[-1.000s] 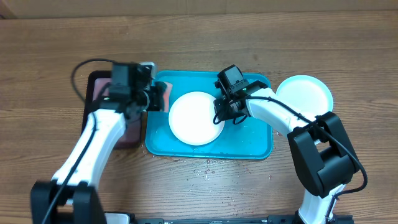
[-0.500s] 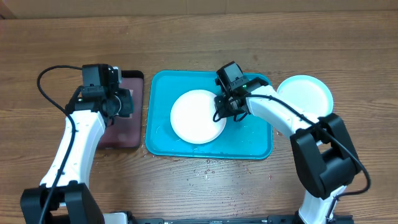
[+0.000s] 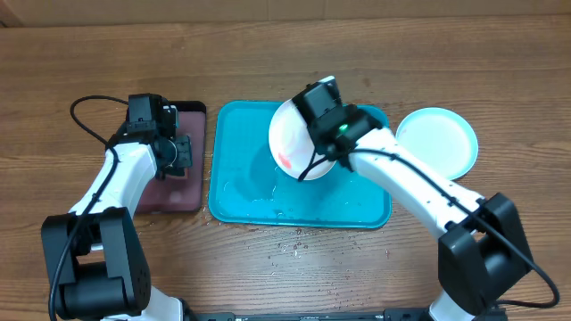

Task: Clean dirty plates on tray and stack at the side
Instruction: 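Return the sponge to the black tray with the left gripper, then lift the plate with the right gripper and tilt it upright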

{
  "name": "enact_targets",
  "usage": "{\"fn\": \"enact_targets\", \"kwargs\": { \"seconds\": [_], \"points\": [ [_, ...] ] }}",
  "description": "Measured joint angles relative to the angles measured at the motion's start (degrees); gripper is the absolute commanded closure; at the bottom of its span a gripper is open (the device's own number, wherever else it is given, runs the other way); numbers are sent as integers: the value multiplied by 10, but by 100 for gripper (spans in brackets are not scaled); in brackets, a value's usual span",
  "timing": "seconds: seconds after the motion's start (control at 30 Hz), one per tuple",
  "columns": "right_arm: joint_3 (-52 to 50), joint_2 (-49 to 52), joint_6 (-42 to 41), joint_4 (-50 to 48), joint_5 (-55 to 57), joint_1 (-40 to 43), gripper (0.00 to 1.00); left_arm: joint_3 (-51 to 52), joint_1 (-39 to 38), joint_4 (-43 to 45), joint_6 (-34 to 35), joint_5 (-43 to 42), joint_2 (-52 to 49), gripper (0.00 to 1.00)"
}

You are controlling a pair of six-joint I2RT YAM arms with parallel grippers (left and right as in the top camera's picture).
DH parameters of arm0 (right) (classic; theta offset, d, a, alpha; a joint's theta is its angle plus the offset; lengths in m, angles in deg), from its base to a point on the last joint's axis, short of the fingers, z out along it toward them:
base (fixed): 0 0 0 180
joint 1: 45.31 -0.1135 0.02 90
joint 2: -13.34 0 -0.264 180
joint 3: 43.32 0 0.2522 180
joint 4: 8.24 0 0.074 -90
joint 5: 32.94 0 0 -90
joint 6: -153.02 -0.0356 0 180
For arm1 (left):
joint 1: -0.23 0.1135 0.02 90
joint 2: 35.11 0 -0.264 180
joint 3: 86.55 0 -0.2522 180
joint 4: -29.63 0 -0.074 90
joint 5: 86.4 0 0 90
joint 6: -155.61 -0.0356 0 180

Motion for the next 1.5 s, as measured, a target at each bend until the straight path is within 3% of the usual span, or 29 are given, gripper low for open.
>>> {"fn": "enact_targets", "kwargs": {
  "seconds": [0.07, 0.17, 0.8, 1.5],
  "points": [
    [0, -2, 3, -2, 50, -23, 96, 0, 0, 0, -1, 4, -4, 46],
    [0, -4, 4, -8, 110, -50, 96, 0, 0, -6, -3, 12, -4, 37],
    [3, -23, 8, -56, 348, -144, 96, 0, 0, -59, -3, 23, -5, 36],
    [5, -25, 8, -63, 452, -160, 96, 2, 0, -57, 1, 22, -5, 42]
  ]
}}
